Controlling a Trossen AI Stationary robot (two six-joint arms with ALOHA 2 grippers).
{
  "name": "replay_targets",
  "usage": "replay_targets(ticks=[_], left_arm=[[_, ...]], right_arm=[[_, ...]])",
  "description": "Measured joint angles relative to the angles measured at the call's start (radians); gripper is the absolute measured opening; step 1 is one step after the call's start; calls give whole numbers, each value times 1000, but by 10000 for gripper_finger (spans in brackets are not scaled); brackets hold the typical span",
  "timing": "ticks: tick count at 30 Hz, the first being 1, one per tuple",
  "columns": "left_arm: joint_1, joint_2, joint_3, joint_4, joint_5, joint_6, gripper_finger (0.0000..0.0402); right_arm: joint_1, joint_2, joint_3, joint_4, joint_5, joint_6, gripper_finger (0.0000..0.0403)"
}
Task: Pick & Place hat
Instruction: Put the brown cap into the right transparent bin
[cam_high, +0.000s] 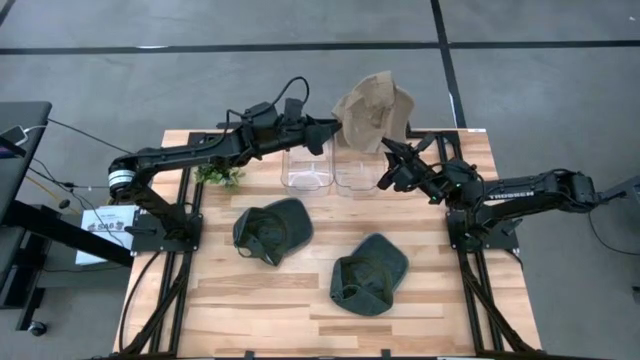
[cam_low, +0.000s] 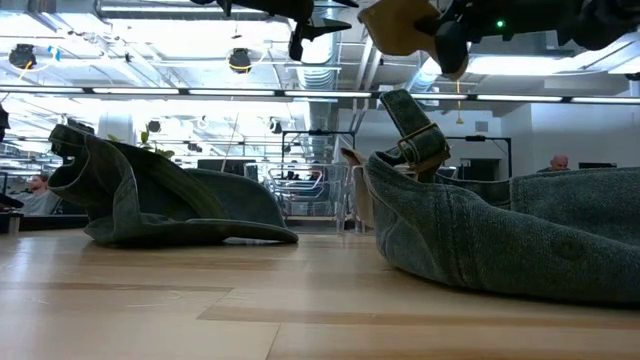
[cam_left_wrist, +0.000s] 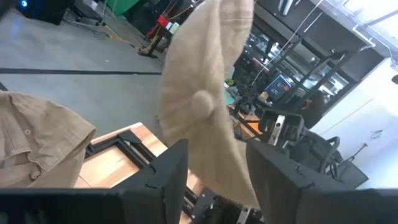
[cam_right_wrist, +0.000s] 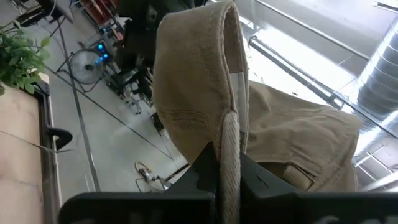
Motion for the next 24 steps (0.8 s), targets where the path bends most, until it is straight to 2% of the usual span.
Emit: replay_targets(ticks=[9,15,24], left_arm=[[0,13,0,23,-8,-4,159],[-3,68,-1,81,-1,-36,159],[-3,84,-1,116,7,-37,159]], right_arm=[[0,0,0,0,-43,0,3],[-1,0,0,-27,-64,2,4],[-2,0,0,-83,-63,7,4]])
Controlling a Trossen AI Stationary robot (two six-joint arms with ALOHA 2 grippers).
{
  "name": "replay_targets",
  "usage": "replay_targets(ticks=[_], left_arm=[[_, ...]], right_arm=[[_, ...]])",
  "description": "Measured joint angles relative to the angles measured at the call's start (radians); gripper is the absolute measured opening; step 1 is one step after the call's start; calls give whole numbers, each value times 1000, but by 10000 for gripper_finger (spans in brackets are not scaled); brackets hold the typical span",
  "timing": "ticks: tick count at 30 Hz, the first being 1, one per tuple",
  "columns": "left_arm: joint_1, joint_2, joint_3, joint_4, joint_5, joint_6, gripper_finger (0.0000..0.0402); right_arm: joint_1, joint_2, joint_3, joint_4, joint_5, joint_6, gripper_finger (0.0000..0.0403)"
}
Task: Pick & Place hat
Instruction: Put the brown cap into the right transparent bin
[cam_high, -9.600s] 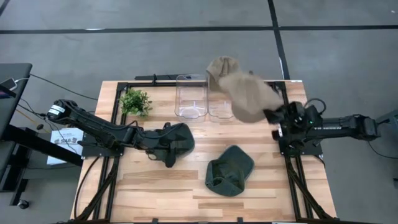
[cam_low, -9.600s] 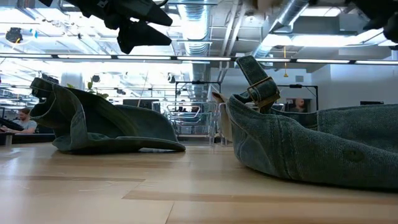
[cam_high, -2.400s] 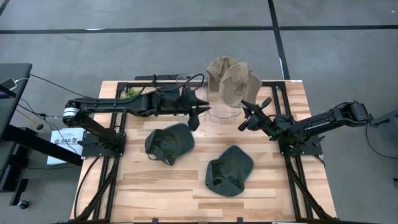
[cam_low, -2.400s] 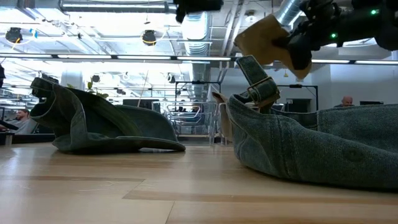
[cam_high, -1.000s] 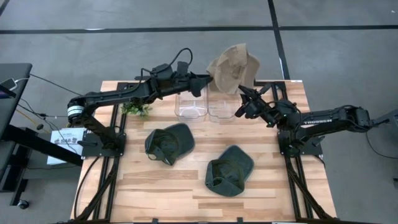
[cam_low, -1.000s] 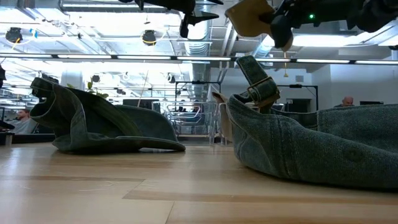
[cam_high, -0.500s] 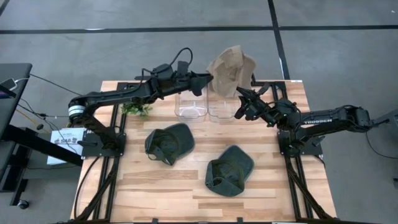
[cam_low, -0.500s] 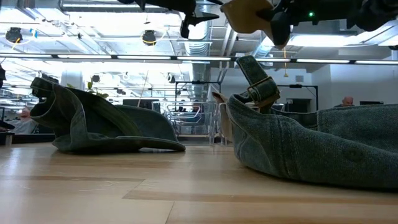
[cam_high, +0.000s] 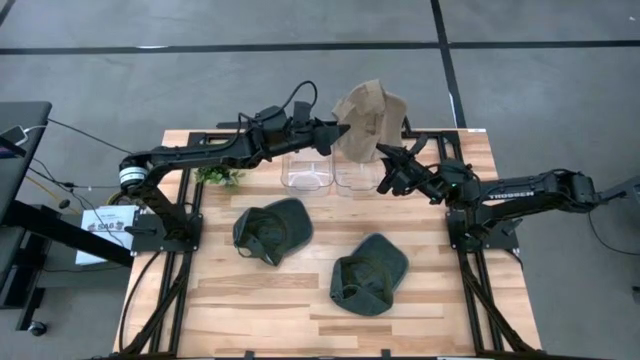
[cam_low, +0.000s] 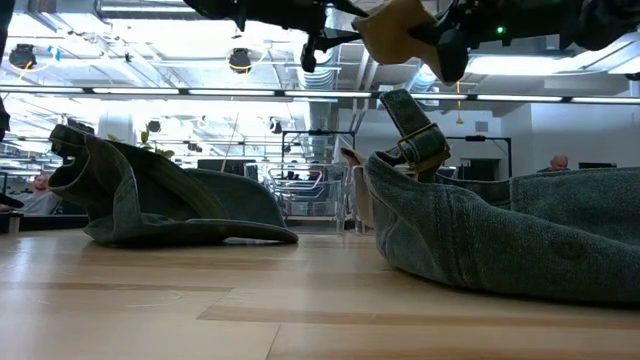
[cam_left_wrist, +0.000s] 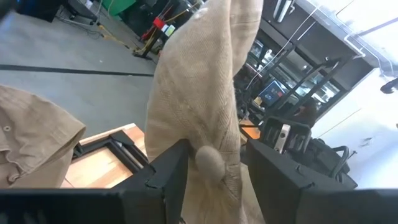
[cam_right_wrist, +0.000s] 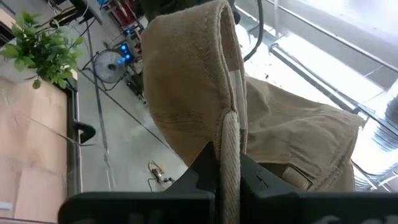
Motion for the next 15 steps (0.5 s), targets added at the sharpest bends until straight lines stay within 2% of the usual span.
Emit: replay_targets(ticks=[9,12,15], left_arm=[[0,0,0,0,-3,10,147],[0,0,0,0,-3,12,126],[0,0,0,0,-3,37,88]], right_arm=[[0,0,0,0,0,4,5],[0,0,0,0,-1,4,5],[0,0,0,0,-2,5,6]])
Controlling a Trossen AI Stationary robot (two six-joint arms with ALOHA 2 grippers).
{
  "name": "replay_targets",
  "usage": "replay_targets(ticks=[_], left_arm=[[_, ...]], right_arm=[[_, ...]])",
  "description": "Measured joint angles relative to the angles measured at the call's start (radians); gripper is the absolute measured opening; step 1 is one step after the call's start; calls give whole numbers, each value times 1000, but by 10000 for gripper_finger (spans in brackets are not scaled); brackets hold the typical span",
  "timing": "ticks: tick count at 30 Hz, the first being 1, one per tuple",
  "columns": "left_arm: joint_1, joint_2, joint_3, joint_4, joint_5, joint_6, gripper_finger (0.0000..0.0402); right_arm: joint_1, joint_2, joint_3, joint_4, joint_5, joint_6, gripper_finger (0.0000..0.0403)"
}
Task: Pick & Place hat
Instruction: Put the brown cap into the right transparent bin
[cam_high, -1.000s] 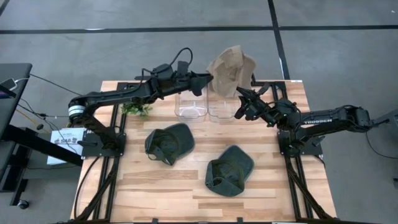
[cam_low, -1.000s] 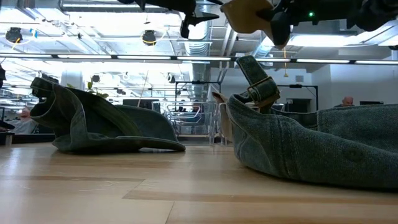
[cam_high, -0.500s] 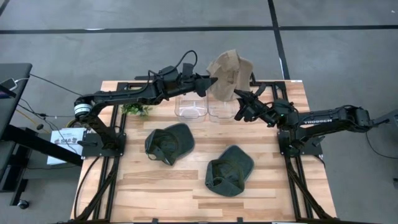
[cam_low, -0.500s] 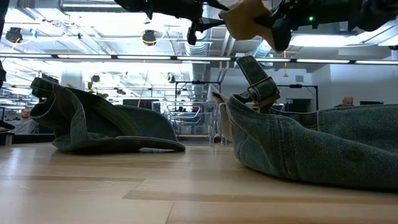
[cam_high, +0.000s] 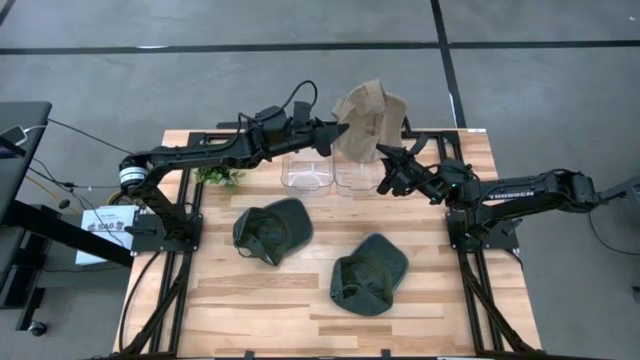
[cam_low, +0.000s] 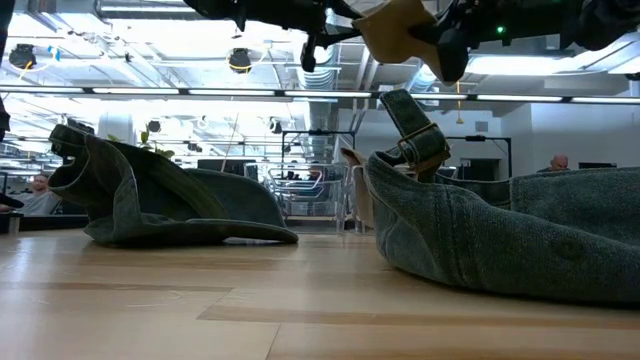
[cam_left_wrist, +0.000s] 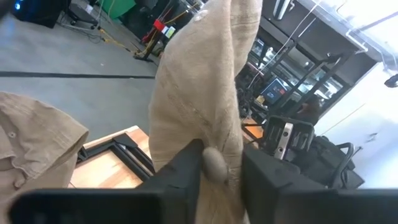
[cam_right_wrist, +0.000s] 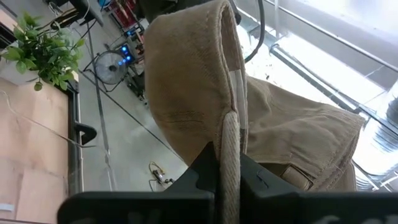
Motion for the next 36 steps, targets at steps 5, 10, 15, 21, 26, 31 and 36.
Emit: replay_targets(ticks=[5,10,15,21,26,31,36], left_arm=[[0,0,0,0,0,32,25],[2,0,0,0,0,35,30],[3,0,0,0,0,35,28],[9,0,0,0,0,35,33],[14,0,1,0,3,35,31],[21,0,1,-1,20,35,35],[43,-18,2,-5,58,35,32]], right_arm=[[0,0,0,0,-2,7,9],[0,0,0,-27,-2,35,10],[0,0,0,-72,-2,55,11],[0,0,0,-141,-2,69,33],[0,0,0,-164,5,81,86],[0,0,0,-182,5,81,127],[0,0,0,-252,3,82,151]])
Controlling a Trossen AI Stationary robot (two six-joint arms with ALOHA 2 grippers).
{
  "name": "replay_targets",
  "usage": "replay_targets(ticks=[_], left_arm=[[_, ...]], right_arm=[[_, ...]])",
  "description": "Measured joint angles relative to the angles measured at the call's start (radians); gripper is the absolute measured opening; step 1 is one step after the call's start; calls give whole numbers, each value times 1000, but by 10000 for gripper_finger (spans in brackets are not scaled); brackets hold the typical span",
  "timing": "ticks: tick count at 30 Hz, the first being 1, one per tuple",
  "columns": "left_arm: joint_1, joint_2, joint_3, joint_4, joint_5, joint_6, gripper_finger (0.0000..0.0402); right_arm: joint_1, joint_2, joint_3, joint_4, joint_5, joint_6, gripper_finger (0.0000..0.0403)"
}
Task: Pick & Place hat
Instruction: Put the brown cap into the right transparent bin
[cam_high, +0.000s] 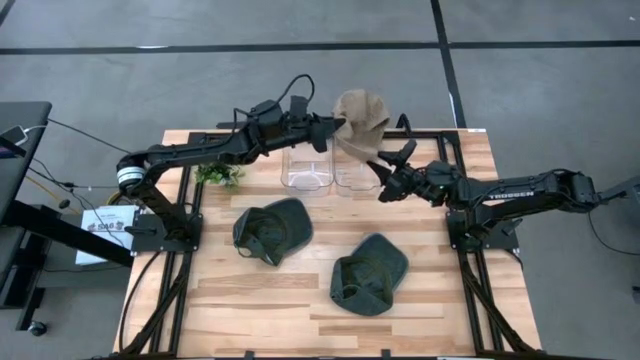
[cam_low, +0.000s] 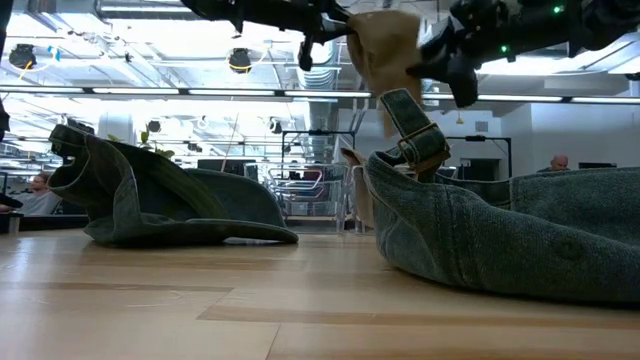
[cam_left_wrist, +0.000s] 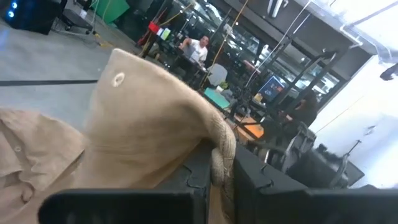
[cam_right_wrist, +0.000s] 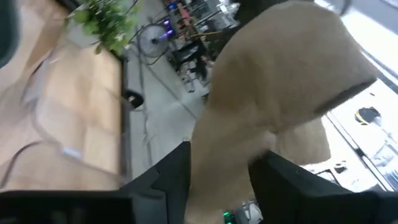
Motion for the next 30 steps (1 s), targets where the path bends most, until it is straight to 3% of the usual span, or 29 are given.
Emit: replay_targets(ticks=[9,14,21,30], left_arm=[[57,-82,0,-108,16,0,34],[70,-134,0,-239,102,1,36],[48,-179,0,-433,195,45,34],[-47,-178,0,-515,248,114,34]], right_arm=[[8,0,0,-54,-5,60,192],[9,0,0,-24,-5,86,204],[9,0,0,52,-8,107,196],[29,0,0,232,-106,253,168]])
